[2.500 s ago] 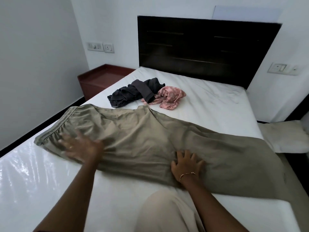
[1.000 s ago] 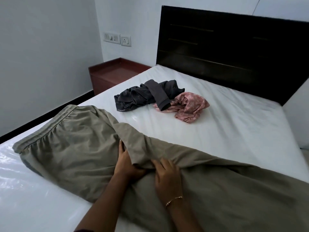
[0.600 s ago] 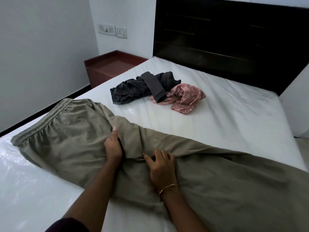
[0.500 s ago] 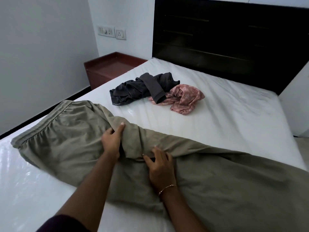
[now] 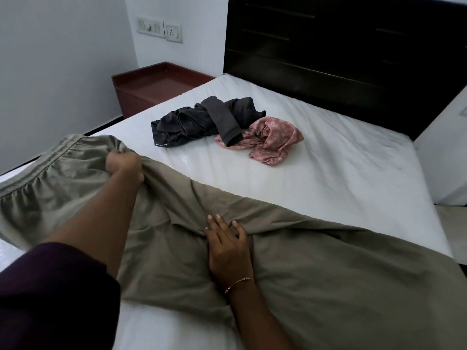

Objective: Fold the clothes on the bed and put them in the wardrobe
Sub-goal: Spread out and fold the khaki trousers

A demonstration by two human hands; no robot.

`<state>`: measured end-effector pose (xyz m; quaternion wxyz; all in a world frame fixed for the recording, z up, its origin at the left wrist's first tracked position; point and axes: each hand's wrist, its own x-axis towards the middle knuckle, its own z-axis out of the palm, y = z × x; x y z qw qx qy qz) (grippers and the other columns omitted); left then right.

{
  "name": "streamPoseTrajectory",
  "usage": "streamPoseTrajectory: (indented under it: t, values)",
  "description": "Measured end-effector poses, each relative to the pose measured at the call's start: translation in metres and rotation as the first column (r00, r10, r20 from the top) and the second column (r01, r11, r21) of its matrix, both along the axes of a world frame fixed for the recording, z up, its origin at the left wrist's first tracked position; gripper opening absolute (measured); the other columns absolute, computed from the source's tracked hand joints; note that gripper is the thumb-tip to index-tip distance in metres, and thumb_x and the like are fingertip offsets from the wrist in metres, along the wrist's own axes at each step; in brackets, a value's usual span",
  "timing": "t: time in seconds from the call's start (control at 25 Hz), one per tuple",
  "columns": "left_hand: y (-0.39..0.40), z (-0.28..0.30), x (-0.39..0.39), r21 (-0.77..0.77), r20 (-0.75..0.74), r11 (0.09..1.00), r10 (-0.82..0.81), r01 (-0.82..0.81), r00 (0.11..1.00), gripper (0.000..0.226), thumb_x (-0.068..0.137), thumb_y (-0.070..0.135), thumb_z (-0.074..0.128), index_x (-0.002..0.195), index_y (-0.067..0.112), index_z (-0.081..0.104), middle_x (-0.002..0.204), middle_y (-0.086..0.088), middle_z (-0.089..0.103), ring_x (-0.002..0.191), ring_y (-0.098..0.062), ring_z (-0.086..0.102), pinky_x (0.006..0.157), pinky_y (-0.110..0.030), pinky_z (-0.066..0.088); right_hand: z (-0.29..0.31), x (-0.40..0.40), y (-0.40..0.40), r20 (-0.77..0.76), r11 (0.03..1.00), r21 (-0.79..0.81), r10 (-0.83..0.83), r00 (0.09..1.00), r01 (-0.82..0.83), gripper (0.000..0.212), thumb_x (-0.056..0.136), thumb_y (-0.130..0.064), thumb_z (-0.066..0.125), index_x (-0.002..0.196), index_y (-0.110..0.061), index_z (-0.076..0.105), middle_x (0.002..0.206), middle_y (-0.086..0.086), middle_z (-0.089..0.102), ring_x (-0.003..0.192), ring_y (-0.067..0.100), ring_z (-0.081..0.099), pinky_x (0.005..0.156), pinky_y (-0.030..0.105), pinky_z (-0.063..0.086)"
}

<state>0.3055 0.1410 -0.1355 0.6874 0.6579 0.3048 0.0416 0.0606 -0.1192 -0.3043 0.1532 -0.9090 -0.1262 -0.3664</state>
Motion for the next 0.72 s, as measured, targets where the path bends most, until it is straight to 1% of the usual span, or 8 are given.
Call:
streamPoseTrajectory:
  t: [0.08,0.2,0.32,0.44,0.52,0.6,0.68,0.72]
  values:
    - [0.008,-0.016,0.012,-0.206,0.059,0.967,0.163,-0.148,0.985,0.04,0.093,0.028,0.06,0.126,0.007,0.067,0.101,-0.007,0.065,0.126,-0.023,0.059,0.086,-0.027,0.048,-0.003,0.0,0.0,0.006,0.999,-0.052,-0.002,1.0,0.002,0.035,0.114,-0.019,0.064,0.127,-0.021,0.097,0.167,0.004,0.085,0.164,0.023,0.068,0.131,0.056,0.044]
    - [-0.014,0.001,0.0,0.051,0.135,0.953,0.29,-0.299,0.948,0.065,0.095,0.042,0.063,0.151,0.016,0.041,0.132,-0.002,0.062,0.112,-0.017,0.059,0.097,-0.026,0.048,-0.005,-0.002,-0.002,0.006,0.995,-0.1,-0.009,1.0,0.01,0.038,0.109,-0.017,0.062,0.126,-0.021,0.096,0.168,0.003,0.084,0.165,0.021,0.067,0.132,0.054,0.043]
    - [0.024,0.005,0.033,-0.032,0.225,0.979,0.203,-0.201,0.953,0.043,0.091,0.019,0.069,0.131,0.021,0.052,0.126,-0.007,0.062,0.109,-0.019,0.062,0.096,-0.028,0.05,-0.004,-0.003,-0.004,0.023,0.991,-0.128,-0.023,0.999,0.026,0.04,0.109,-0.018,0.061,0.127,-0.022,0.096,0.17,0.002,0.082,0.165,0.02,0.067,0.132,0.054,0.043]
    - [0.082,-0.035,0.088,0.483,-0.002,0.868,-0.13,0.115,0.992,0.051,0.089,0.001,0.063,0.14,-0.005,0.058,0.153,-0.022,0.052,0.141,-0.028,0.051,0.114,-0.032,0.041,-0.003,-0.004,-0.003,0.026,0.991,-0.129,-0.023,0.999,0.026,0.039,0.11,-0.018,0.061,0.126,-0.022,0.096,0.172,0.001,0.081,0.166,0.02,0.067,0.133,0.053,0.043]
    - [0.093,-0.039,0.081,0.107,0.104,0.994,0.001,-0.012,0.995,0.049,0.094,0.002,0.058,0.143,0.002,0.059,0.149,-0.015,0.057,0.131,-0.024,0.059,0.106,-0.033,0.048,-0.001,-0.005,-0.002,0.022,0.991,-0.129,-0.028,0.999,0.031,0.038,0.112,-0.018,0.061,0.127,-0.022,0.096,0.171,0.0,0.082,0.166,0.019,0.067,0.133,0.052,0.044]
    - [0.058,-0.004,0.032,-0.112,0.194,0.989,0.119,-0.099,0.974,0.046,0.102,0.001,0.044,0.145,0.009,0.058,0.138,-0.006,0.066,0.112,-0.013,0.066,0.094,-0.026,0.055,0.001,-0.005,-0.002,0.016,0.992,-0.123,-0.025,1.0,0.027,0.037,0.114,-0.017,0.061,0.127,-0.021,0.095,0.171,0.0,0.082,0.166,0.018,0.066,0.133,0.052,0.043]
    - [0.041,0.005,0.007,0.124,0.256,0.986,0.079,-0.113,0.963,0.046,0.1,-0.006,0.038,0.139,0.004,0.06,0.118,-0.006,0.069,0.101,-0.013,0.069,0.09,-0.022,0.056,0.002,-0.005,-0.002,0.004,0.991,-0.136,-0.018,1.0,0.018,0.038,0.112,-0.017,0.06,0.126,-0.022,0.094,0.17,0.0,0.082,0.166,0.018,0.066,0.132,0.052,0.043]
    - [0.03,0.011,-0.007,0.37,0.286,0.924,-0.011,-0.1,0.958,0.046,0.098,-0.006,0.038,0.139,-0.001,0.057,0.122,-0.012,0.065,0.109,-0.018,0.066,0.099,-0.023,0.051,0.002,-0.004,-0.003,0.003,0.99,-0.14,-0.021,1.0,0.021,0.038,0.111,-0.018,0.059,0.126,-0.022,0.094,0.17,0.0,0.082,0.165,0.019,0.066,0.132,0.053,0.043]
